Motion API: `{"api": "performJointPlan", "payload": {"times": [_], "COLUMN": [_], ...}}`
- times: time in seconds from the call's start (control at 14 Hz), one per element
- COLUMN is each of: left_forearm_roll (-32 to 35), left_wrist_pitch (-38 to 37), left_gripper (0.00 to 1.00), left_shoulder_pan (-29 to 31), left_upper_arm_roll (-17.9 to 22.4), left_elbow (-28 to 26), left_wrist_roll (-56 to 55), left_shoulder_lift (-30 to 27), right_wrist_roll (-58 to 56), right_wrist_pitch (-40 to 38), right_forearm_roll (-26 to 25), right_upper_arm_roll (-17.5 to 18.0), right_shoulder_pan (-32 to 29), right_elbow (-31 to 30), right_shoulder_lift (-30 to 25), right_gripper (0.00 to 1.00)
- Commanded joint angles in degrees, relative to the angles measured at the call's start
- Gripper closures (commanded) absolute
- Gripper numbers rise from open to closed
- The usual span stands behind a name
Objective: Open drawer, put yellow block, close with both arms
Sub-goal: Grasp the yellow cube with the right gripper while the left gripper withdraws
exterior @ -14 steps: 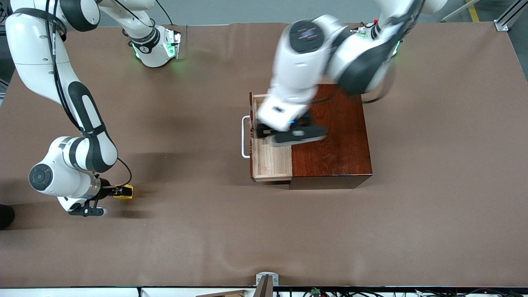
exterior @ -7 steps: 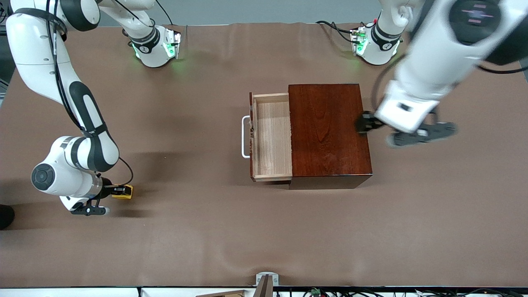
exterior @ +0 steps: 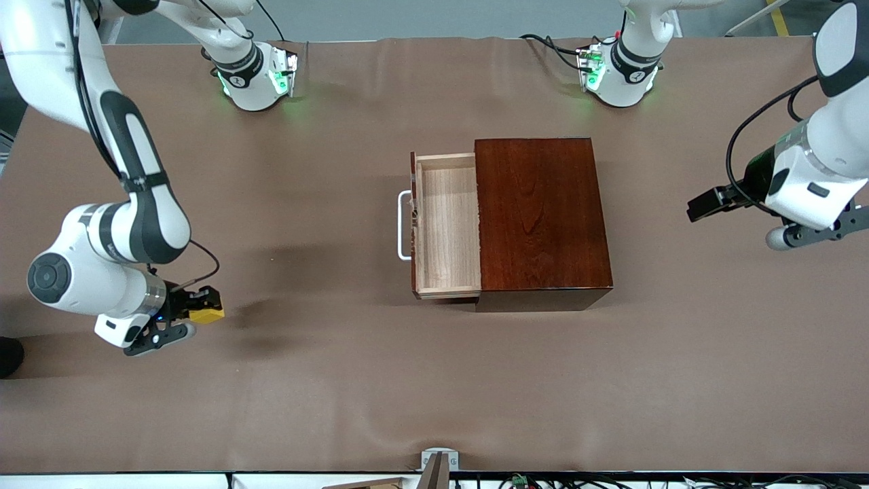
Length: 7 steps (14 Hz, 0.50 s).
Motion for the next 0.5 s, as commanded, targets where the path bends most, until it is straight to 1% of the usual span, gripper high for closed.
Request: {"api": "performJointPlan", "payload": {"times": [0.0,0.21,0.29,0.43], "left_forearm_roll": [-0.91,-0.91,-0.91,-0.99], "left_wrist_pitch": [3.8,6.16,6.52,7.14], "left_gripper": [0.0,0.0,0.0,0.0], "left_shoulder_pan": [2.15,2.59,3.21,3.12], "left_upper_arm_roll": [-0.64,-0.38,-0.38,-0.46], "left_elbow": [-9.7,-9.98,-9.89,-9.1], "left_wrist_roll": [7.91,17.84,19.26,19.19], "left_shoulder_lift": [-7.68,-7.87,-7.52,-5.77], "right_wrist_roll": [-13.77,-28.46,-32.42,-35.1], "right_wrist_pitch": [-1.17,-1.53,-1.53,-1.44], "right_forearm_roll": [0.7,0.7,0.61,-0.35], "right_upper_arm_roll": [4.63,10.51,12.79,17.8], "right_shoulder_pan": [-0.36,-0.45,-0.36,0.69], "right_elbow": [-1.2,-0.59,0.37,1.69], "right_shoulder_lift": [-2.23,-2.4,-2.67,-2.67], "right_gripper": [1.0,1.0,1.0,1.0]}}
